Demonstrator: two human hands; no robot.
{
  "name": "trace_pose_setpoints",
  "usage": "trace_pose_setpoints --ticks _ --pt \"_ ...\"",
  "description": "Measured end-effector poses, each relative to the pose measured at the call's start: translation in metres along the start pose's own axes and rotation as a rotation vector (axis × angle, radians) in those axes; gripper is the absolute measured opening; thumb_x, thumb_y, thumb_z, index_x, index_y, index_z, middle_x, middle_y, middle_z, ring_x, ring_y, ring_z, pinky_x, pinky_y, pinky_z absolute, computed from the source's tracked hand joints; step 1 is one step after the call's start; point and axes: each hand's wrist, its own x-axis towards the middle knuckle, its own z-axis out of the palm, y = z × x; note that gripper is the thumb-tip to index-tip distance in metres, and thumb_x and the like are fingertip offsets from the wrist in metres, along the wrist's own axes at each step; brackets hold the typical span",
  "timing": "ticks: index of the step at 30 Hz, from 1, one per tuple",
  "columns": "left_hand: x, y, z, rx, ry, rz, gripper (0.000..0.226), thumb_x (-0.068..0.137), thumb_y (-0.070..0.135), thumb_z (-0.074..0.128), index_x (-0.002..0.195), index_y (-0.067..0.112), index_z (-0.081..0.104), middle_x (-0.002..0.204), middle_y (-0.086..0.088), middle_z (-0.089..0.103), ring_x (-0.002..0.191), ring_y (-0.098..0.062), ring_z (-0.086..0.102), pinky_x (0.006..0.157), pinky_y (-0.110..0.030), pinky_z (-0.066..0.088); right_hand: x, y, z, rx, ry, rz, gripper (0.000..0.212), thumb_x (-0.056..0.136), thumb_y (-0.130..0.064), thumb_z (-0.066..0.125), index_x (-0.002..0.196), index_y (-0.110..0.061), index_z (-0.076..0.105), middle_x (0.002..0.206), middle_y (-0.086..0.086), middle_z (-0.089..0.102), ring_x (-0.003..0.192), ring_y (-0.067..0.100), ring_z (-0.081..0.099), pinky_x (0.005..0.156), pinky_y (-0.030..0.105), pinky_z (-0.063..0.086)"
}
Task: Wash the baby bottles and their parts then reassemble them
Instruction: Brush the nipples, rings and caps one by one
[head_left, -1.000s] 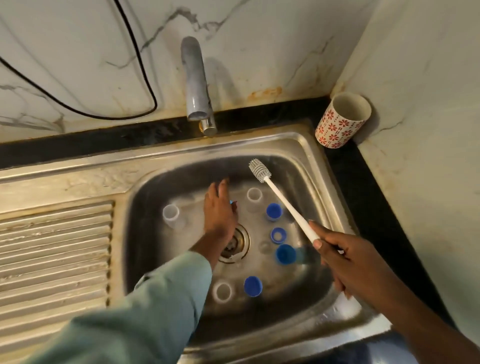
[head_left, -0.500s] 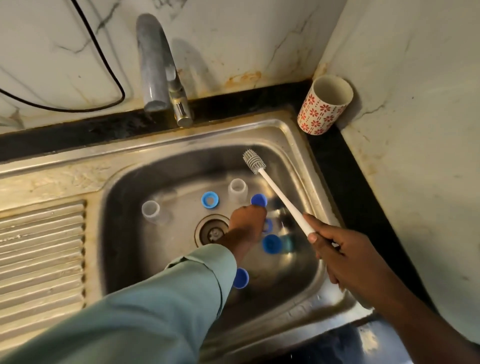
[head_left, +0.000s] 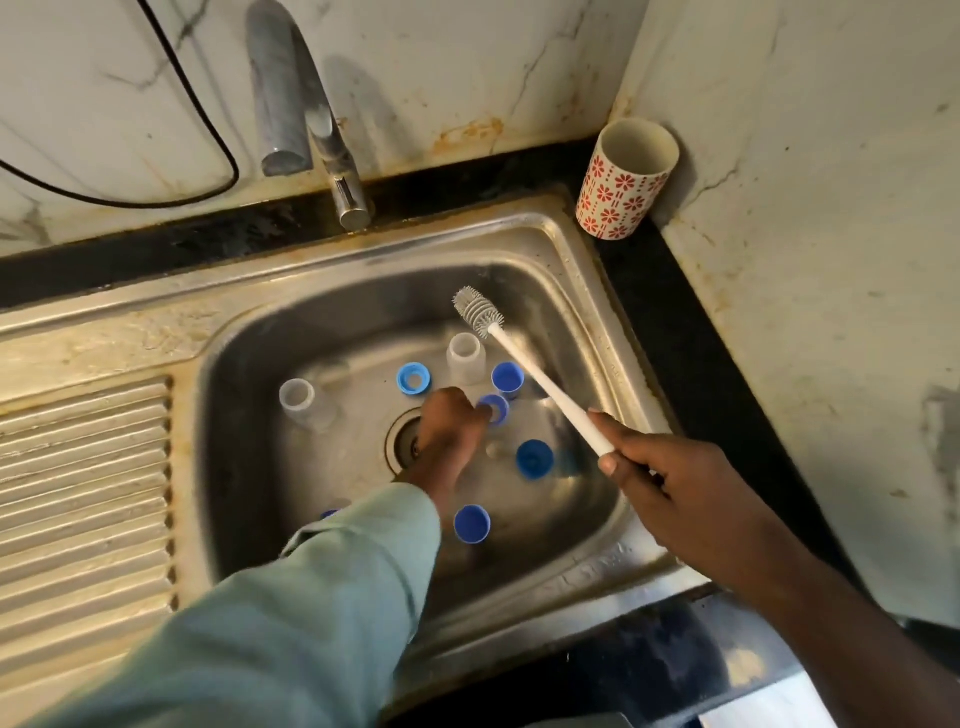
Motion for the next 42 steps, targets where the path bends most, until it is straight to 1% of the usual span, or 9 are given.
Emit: trace_pose_setpoints --ticks 5,8,16,20,23,29,32,37,42 --pt "-0.040 -0.020 -0.070 -0.714 0.170 -0.156 0.018 0.087 -0.002 0.060 0.080 0.010 0.048 0.067 -0.020 0.061 0.038 -0.021 0.059 0.036 -0.022 0.041 -0.003 0.000 0.006 -0.228 -0.166 -0.106 0.043 0.097 -0.041 0.051 0.139 -0.047 0.043 0.081 -0.015 0.055 0.072 0.002 0.057 0.064 0.018 0.049" --pt "-0.066 -0.030 -0.121 -0.919 0.177 -0.167 0.024 0.090 -0.006 0.059 0.090 0.015 0.048 0.073 -0.018 0.070 0.057 -0.027 0.071 0.055 -0.034 0.060 0.003 -0.015 0.015 -0.345 -0.244 -0.172 0.041 0.097 -0.047 0.047 0.138 -0.050 0.042 0.089 -0.015 0.058 0.077 0.002 0.058 0.072 0.019 0.051" --pt "-0.100 -0.049 -0.185 -1.237 0.182 -0.033 0.019 0.092 0.024 0.066 0.106 0.012 0.065 0.093 -0.012 0.072 0.080 -0.023 0.072 0.075 -0.035 0.059 0.018 -0.065 0.032 -0.543 -0.226 -0.450 0.047 0.099 -0.050 0.038 0.144 -0.054 0.025 0.086 -0.017 0.048 0.078 0.003 0.050 0.073 0.021 0.047" --pt "-0.107 -0.054 -0.198 -1.372 0.210 0.039 0.052 0.073 0.022 0.076 0.120 0.008 0.057 0.095 -0.014 0.069 0.086 -0.025 0.070 0.081 -0.037 0.059 0.020 -0.082 0.029 -0.775 -0.127 -0.484 0.050 0.101 -0.052 0.025 0.148 -0.053 0.006 0.112 -0.014 0.050 0.091 0.005 0.055 0.078 0.025 0.050" --pt "-0.111 -0.049 -0.200 -1.453 0.155 0.088 0.038 0.076 0.016 0.073 0.109 0.010 0.056 0.096 -0.013 0.068 0.084 -0.023 0.071 0.077 -0.032 0.059 0.015 -0.089 0.031 -0.761 -0.119 -0.457 0.050 0.102 -0.051 0.023 0.149 -0.051 0.007 0.115 -0.013 0.052 0.093 0.008 0.057 0.081 0.029 0.052" --pt "-0.114 -0.044 -0.196 -1.502 0.160 0.124 0.024 0.089 0.014 0.068 0.110 0.011 0.056 0.098 -0.013 0.069 0.085 -0.023 0.071 0.077 -0.032 0.060 0.024 -0.082 0.005 -0.728 -0.052 -0.431 0.044 0.101 -0.050 0.031 0.144 -0.055 0.025 0.094 -0.013 0.055 0.075 0.007 0.055 0.070 0.025 0.052" --pt "-0.115 -0.041 -0.198 -1.498 0.173 0.149 0.039 0.078 0.015 0.074 0.112 0.009 0.057 0.099 -0.013 0.067 0.082 -0.021 0.071 0.077 -0.034 0.059 0.019 -0.081 0.006 -0.696 -0.226 -0.454 0.040 0.101 -0.044 0.038 0.141 -0.049 0.037 0.084 -0.006 0.060 0.069 0.009 0.058 0.067 0.028 0.053" --pt "-0.115 -0.038 -0.199 -1.513 0.133 0.121 0.048 0.090 0.018 0.067 0.132 0.004 0.050 0.124 -0.023 0.064 0.107 -0.034 0.068 0.073 -0.036 0.061 0.036 -0.081 -0.004 -0.435 -0.141 -0.431 0.035 0.097 -0.037 0.052 0.130 -0.049 0.048 0.064 -0.001 0.062 0.051 0.013 0.054 0.048 0.026 0.039" --pt "-0.116 -0.039 -0.201 -1.502 0.113 0.151 0.033 0.080 0.021 0.071 0.108 0.006 0.060 0.106 -0.017 0.066 0.092 -0.027 0.069 0.067 -0.034 0.061 0.021 -0.085 -0.005 -0.387 -0.293 -0.406 0.026 0.098 -0.031 0.053 0.121 -0.035 0.063 0.061 -0.008 0.062 0.047 0.003 0.047 0.046 0.017 0.035"
